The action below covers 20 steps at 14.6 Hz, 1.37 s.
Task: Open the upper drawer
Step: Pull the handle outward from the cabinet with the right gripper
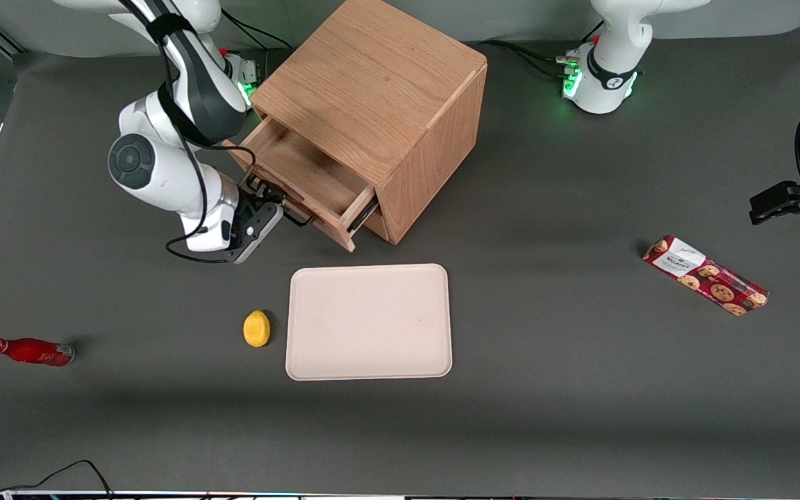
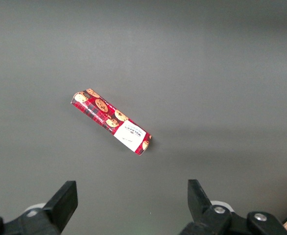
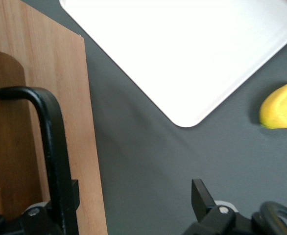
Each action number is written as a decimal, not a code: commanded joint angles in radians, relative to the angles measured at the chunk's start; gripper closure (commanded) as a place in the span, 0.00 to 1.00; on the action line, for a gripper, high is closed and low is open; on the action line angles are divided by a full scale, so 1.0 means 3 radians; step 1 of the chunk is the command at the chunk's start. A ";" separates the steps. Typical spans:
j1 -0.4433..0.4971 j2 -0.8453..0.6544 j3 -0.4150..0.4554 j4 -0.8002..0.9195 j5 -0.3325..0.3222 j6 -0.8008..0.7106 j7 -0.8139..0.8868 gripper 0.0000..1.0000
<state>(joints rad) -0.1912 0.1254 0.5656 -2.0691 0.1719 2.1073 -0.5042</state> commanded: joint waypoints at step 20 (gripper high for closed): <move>0.0034 0.0692 -0.0581 0.0679 -0.0711 0.0144 -0.0017 0.00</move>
<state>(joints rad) -0.1888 0.2780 0.4155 -1.8733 0.0228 2.1208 -0.5044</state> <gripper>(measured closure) 0.000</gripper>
